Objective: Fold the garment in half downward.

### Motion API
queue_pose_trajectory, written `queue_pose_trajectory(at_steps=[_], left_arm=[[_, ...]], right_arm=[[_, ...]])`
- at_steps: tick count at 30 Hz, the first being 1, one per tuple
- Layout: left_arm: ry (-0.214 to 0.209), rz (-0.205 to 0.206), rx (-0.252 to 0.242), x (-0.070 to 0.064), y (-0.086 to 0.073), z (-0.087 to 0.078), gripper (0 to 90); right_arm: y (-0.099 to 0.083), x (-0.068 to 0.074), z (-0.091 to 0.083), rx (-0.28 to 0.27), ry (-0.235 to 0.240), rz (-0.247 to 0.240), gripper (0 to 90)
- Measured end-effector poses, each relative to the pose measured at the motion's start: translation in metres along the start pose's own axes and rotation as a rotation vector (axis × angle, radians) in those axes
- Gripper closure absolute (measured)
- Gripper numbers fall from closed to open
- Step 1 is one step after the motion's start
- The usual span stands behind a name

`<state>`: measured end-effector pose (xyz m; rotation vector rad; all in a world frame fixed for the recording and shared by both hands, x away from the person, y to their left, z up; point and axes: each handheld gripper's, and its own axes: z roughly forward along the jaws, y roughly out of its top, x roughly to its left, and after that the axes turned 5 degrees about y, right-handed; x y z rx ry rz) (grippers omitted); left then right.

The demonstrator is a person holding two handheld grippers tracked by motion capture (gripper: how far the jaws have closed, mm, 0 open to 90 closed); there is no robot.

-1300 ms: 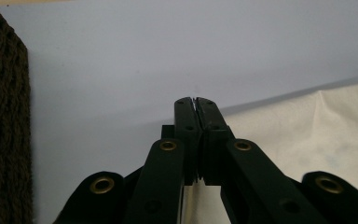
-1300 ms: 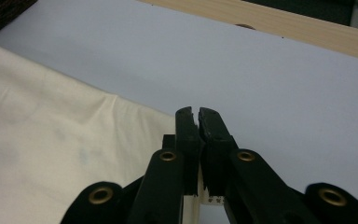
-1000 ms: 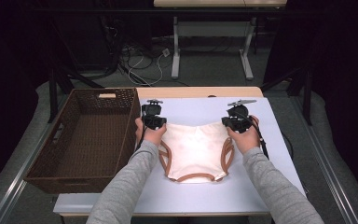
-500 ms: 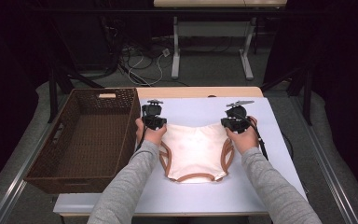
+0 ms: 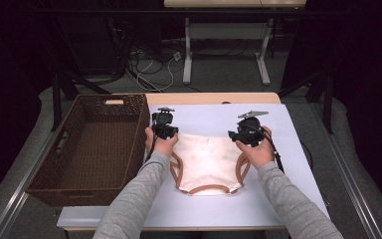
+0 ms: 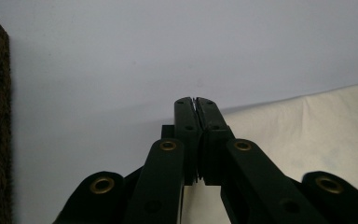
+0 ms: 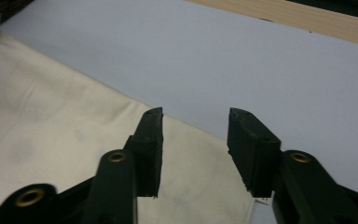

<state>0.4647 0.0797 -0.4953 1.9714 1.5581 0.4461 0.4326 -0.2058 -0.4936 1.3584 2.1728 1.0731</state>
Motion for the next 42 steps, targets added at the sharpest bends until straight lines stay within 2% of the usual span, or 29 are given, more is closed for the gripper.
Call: queue_pose_trajectory(at_steps=[2, 11, 15, 20, 24, 29, 35, 42], left_arm=[[-0.004, -0.002, 0.0, 0.0, 0.0, 0.0, 88.4], [-0.004, -0.012, 0.0, 0.0, 0.0, 0.0, 88.4], [-0.004, -0.013, 0.002, 0.0, 0.0, 0.0, 88.4], [-0.004, -0.006, 0.002, 0.0, 0.0, -0.001, 88.4], [-0.006, -0.005, 0.002, 0.001, 0.0, -0.001, 88.4], [-0.008, -0.006, -0.001, 0.001, 0.0, -0.001, 88.4], [-0.008, -0.009, -0.005, 0.001, 0.0, -0.002, 88.4], [-0.001, -0.001, 0.0, 0.0, 0.0, -0.002, 88.4]], right_arm=[[-0.003, 0.004, -0.001, -0.021, 0.002, -0.052, 49.0], [-0.004, 0.025, -0.011, -0.014, 0.053, -0.119, 41.1], [-0.003, 0.037, -0.015, 0.003, 0.071, -0.153, 32.1], [-0.005, 0.049, -0.013, 0.03, 0.115, -0.167, 26.4], [-0.009, 0.058, -0.011, 0.021, 0.136, -0.176, 25.1], [-0.013, 0.067, -0.012, -0.018, 0.176, -0.198, 21.7], [-0.016, 0.077, -0.014, -0.017, 0.198, -0.242, 15.0], [-0.019, 0.085, -0.013, 0.011, 0.223, -0.258, 12.9]])
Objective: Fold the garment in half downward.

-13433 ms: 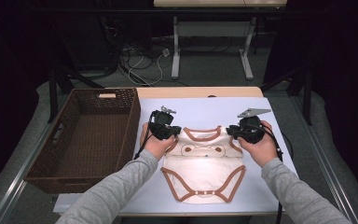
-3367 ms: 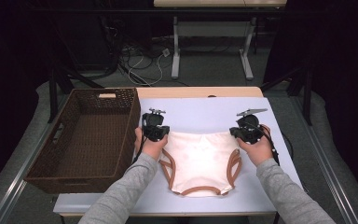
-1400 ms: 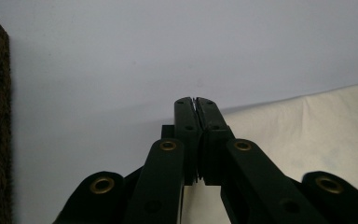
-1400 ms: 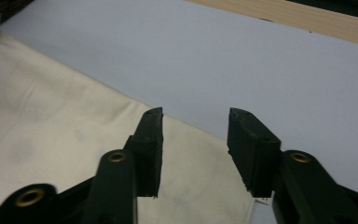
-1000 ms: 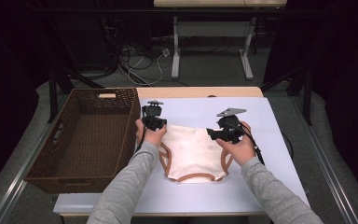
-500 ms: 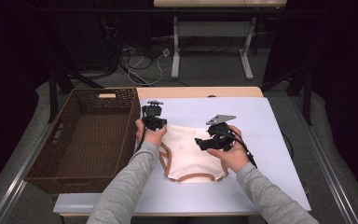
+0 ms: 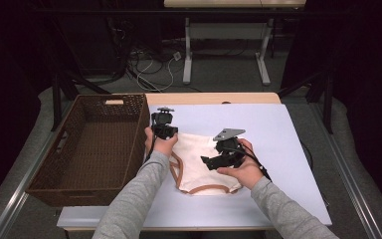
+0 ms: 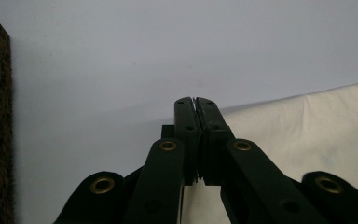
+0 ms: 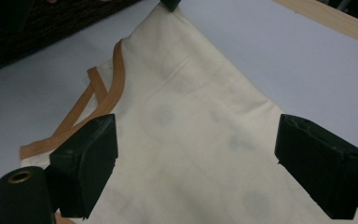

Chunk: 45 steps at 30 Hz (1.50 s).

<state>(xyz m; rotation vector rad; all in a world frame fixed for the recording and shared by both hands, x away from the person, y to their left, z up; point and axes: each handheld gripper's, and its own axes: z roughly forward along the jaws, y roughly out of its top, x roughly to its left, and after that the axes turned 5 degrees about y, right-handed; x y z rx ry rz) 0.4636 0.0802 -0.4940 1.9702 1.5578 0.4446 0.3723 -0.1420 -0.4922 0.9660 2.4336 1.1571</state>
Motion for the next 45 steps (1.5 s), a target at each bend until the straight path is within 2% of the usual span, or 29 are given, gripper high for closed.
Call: queue_pose_trajectory(at_steps=[4, 6, 13, 20, 22, 23, 26, 33, 37, 39, 41, 45], left_arm=[[0.003, 0.002, 0.001, 0.0, 0.0, 0.0, 88.4], [0.008, -0.009, -0.001, -0.001, 0.0, 0.0, 88.4], [0.017, 0.011, 0.003, 0.0, 0.0, 0.0, 88.5], [0.013, 0.01, 0.012, -0.002, -0.001, 0.0, 88.5], [0.012, 0.012, 0.012, -0.002, -0.001, 0.0, 88.5], [0.017, 0.02, 0.012, -0.002, -0.001, 0.0, 88.6], [0.017, 0.014, 0.013, -0.002, -0.001, 0.0, 88.5], [0.024, 0.012, 0.013, 0.0, -0.001, 0.0, 88.3], [0.029, 0.001, 0.009, 0.001, -0.002, 0.001, 88.3], [0.02, 0.01, 0.017, 0.002, -0.002, 0.0, 88.4], [0.014, 0.013, 0.021, 0.003, -0.002, 0.0, 88.4], [0.001, 0.006, 0.015, 0.004, -0.002, 0.001, 88.5]], right_arm=[[-0.003, 0.007, 0.002, 0.041, 0.003, -0.036, 12.5], [-0.005, 0.013, 0.003, 0.049, 0.017, -0.062, 14.6], [-0.015, 0.031, 0.012, 0.075, 0.064, -0.103, 16.6], [-0.022, 0.049, 0.02, 0.082, 0.127, -0.143, 28.8], [-0.022, 0.052, 0.021, 0.087, 0.131, -0.15, 30.1], [-0.025, 0.059, 0.023, 0.085, 0.144, -0.159, 34.3], [-0.027, 0.066, 0.027, 0.104, 0.184, -0.172, 40.9], [-0.028, 0.083, 0.034, 0.103, 0.224, -0.223, 42.6], [-0.027, 0.089, 0.037, 0.109, 0.193, -0.24, 42.9], [-0.027, 0.09, 0.038, 0.108, 0.184, -0.25, 44.8], [-0.027, 0.091, 0.039, 0.108, 0.197, -0.255, 48.6], [-0.029, 0.095, 0.043, 0.125, 0.22, -0.231, 57.6]])
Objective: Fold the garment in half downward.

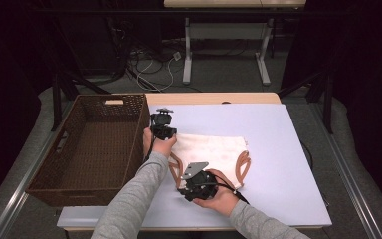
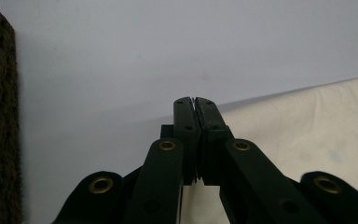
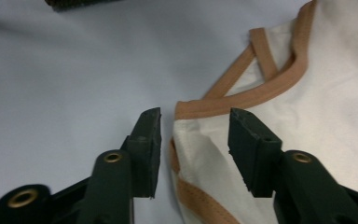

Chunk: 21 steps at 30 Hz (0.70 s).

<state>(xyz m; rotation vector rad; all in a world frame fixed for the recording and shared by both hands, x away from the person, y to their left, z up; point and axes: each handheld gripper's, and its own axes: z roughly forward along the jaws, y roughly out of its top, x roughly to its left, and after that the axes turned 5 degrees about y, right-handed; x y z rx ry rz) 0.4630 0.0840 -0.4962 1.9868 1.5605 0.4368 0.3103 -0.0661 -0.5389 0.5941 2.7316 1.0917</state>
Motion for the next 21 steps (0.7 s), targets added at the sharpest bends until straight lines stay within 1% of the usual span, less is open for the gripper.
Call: queue_pose_trajectory(at_steps=[1, 3, 4, 5, 8, 9, 10, 11, 12, 13, 15, 16, 17, 18, 21], left_arm=[[-0.001, 0.0, 0.0, 0.0, 0.0, 0.0, 88.5], [-0.004, -0.004, 0.0, 0.0, 0.0, -0.001, 88.5], [-0.003, -0.003, 0.0, 0.0, 0.0, -0.001, 88.4], [-0.003, -0.002, 0.0, 0.0, 0.0, -0.001, 88.4], [0.005, -0.003, -0.001, 0.0, 0.0, -0.002, 88.5], [0.002, -0.015, -0.006, -0.001, 0.0, -0.002, 88.4], [0.003, -0.004, -0.006, -0.001, 0.0, -0.002, 88.4], [0.004, -0.004, -0.006, -0.001, 0.0, -0.002, 88.4], [0.003, -0.004, -0.006, -0.001, 0.0, -0.002, 88.5], [0.005, -0.008, -0.006, -0.001, 0.0, -0.002, 88.5], [0.002, -0.012, -0.002, -0.001, 0.0, -0.002, 88.4], [0.003, -0.004, 0.0, 0.0, 0.0, -0.002, 88.4], [0.002, -0.007, -0.003, 0.0, 0.0, -0.002, 88.4], [0.002, -0.007, -0.002, 0.0, 0.0, -0.002, 88.5], [0.0, -0.005, 0.001, 0.0, 0.0, -0.003, 88.4]], right_arm=[[-0.001, 0.0, 0.001, 0.01, -0.003, -0.011, 59.1], [-0.001, 0.002, 0.004, 0.024, 0.008, -0.012, 61.2], [-0.002, 0.004, 0.006, 0.023, 0.008, -0.021, 62.3], [-0.002, 0.005, 0.007, 0.029, 0.005, -0.031, 63.6], [-0.002, 0.01, 0.011, 0.037, -0.014, -0.032, 66.3], [-0.002, 0.011, 0.011, 0.04, -0.014, -0.039, 67.6], [-0.002, 0.011, 0.012, 0.041, -0.016, -0.031, 68.3], [-0.002, 0.011, 0.013, 0.048, -0.013, -0.031, 69.1], [-0.002, 0.012, 0.013, 0.056, -0.011, -0.023, 70.3], [-0.003, 0.011, 0.015, 0.059, -0.013, -0.027, 71.1], [-0.004, 0.011, 0.015, 0.051, -0.009, -0.015, 73.2], [-0.004, 0.011, 0.015, 0.05, -0.007, -0.002, 74.1], [-0.005, 0.01, 0.014, 0.052, -0.001, 0.014, 74.8], [-0.005, 0.009, 0.015, 0.045, 0.006, 0.017, 75.9], [-0.005, 0.005, 0.014, 0.047, 0.006, 0.055, 81.1]])
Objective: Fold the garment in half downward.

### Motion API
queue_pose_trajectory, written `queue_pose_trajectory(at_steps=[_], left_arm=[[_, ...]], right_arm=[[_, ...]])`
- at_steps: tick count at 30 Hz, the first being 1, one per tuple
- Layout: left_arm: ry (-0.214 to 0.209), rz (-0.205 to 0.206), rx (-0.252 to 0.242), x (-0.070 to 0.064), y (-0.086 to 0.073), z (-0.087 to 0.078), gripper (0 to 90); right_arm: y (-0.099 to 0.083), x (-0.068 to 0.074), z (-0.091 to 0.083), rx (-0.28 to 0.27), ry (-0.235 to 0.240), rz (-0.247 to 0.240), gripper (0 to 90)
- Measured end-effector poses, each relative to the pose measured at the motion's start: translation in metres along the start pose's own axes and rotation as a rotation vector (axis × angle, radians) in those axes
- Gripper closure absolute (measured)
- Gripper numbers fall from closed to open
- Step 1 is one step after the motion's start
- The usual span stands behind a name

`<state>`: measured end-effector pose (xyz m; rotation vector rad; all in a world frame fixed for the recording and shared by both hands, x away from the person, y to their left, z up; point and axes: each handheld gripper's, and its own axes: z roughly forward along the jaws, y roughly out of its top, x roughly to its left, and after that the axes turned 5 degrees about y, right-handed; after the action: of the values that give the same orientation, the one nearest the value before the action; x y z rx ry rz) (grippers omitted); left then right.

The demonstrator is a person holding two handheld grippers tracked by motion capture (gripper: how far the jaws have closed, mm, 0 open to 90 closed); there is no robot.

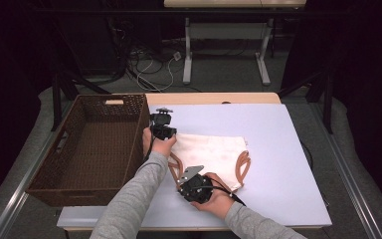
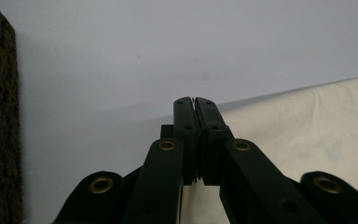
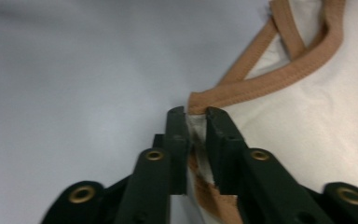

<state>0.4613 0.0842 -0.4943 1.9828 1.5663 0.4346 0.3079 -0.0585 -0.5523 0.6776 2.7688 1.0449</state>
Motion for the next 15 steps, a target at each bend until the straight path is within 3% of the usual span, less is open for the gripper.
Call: queue_pose_trajectory(at_steps=[7, 15], left_arm=[[-0.015, 0.027, 0.003, -0.004, -0.001, -0.005, 88.5], [-0.008, -0.007, -0.005, -0.004, 0.0, -0.011, 88.4]], right_arm=[[-0.001, 0.001, 0.0, -0.011, -0.022, 0.006, 86.7], [0.0, 0.003, -0.004, -0.023, -0.028, 0.046, 88.6]])
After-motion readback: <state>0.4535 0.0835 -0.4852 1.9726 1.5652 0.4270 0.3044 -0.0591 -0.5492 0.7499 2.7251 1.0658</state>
